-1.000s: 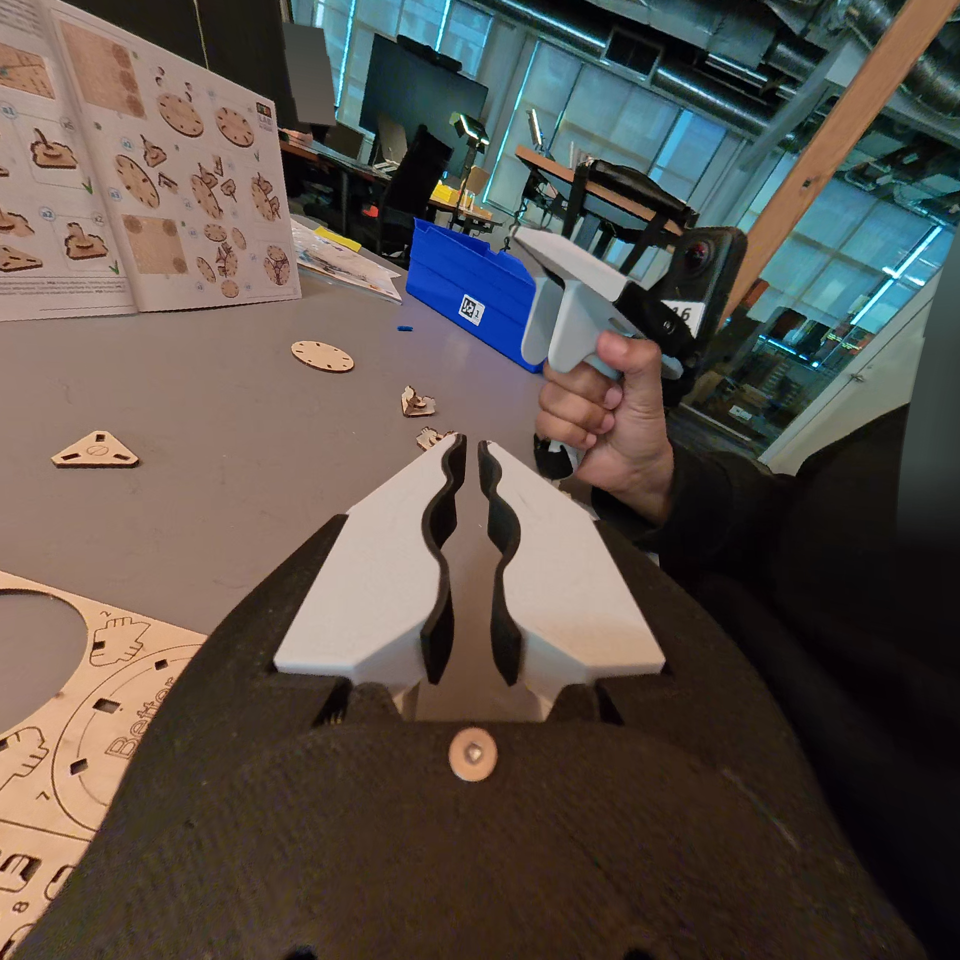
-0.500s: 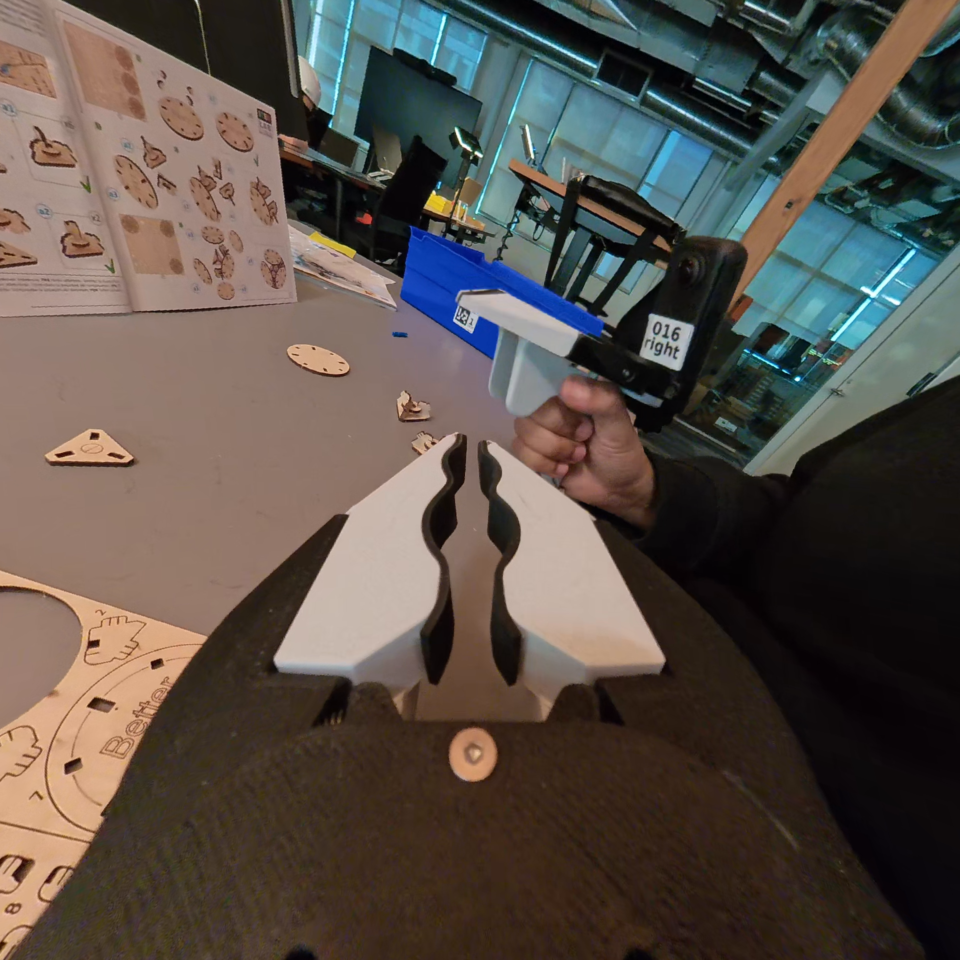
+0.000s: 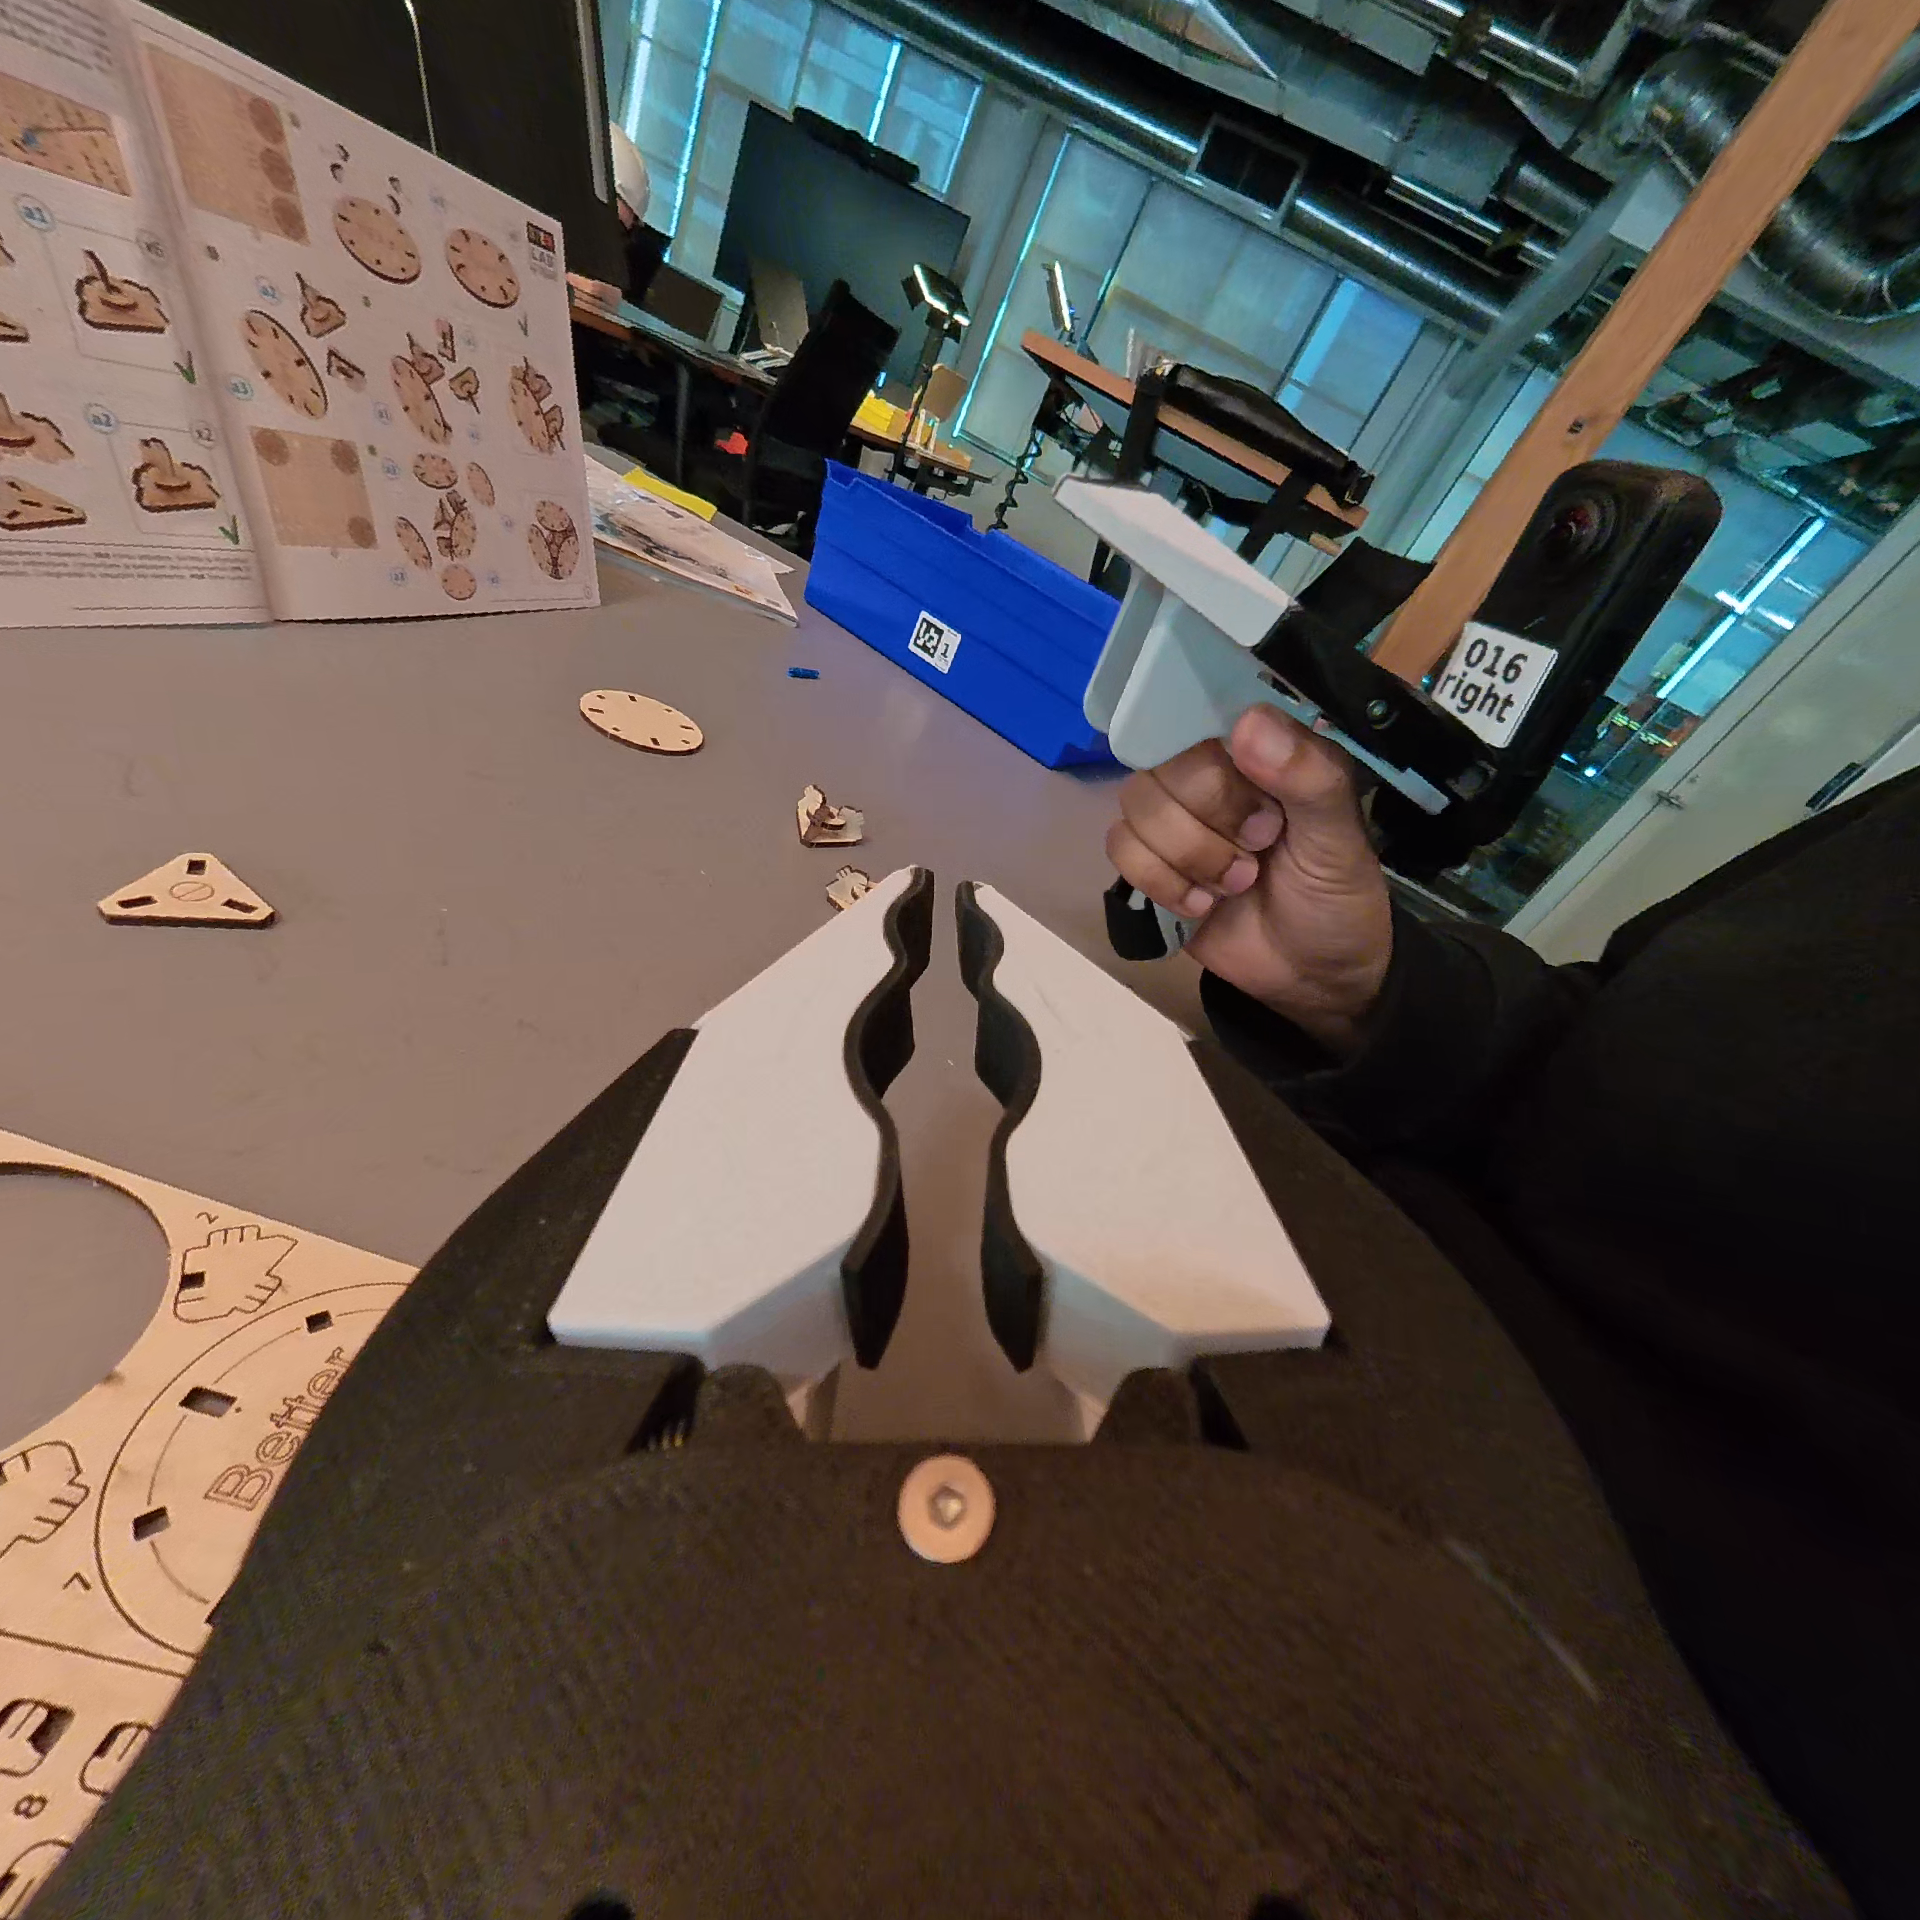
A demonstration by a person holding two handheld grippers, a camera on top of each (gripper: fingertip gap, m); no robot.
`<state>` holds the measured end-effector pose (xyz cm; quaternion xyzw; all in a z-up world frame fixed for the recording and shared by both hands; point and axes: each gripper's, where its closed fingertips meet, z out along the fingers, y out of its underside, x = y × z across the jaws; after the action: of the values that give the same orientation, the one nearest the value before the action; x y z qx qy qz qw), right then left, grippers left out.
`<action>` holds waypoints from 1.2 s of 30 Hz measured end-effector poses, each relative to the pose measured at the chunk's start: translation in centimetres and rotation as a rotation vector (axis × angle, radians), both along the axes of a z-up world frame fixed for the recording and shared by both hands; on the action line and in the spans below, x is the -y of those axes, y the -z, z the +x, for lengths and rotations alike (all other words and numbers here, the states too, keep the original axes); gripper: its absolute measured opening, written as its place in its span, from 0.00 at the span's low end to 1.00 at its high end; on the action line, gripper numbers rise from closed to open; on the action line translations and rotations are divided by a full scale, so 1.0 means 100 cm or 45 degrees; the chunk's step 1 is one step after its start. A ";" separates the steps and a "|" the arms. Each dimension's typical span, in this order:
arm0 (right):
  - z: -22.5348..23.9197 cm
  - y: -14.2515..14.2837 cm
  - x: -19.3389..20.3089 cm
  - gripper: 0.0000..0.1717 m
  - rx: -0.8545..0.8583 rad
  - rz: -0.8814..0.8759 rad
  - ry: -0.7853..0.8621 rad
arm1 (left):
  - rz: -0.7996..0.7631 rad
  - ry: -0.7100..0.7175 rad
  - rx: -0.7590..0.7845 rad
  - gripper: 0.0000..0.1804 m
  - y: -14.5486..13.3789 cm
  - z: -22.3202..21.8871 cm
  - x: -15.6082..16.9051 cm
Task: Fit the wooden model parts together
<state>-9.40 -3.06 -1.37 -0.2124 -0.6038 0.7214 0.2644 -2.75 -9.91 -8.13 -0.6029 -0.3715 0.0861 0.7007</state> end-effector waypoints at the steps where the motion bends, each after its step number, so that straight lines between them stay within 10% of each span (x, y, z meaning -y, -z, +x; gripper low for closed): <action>1: -0.001 0.000 -0.004 0.00 0.007 -0.004 0.015 | 0.001 -0.001 -0.001 0.01 0.000 0.000 0.000; 36: 0.009 0.016 -0.006 0.00 0.066 -0.024 -0.077 | 0.005 -0.034 0.001 0.00 0.000 -0.002 0.004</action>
<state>-8.51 -2.44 -2.98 -0.2150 -0.6098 0.7289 0.2248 -2.94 -10.35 -8.11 -0.5967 -0.3799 0.0944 0.7005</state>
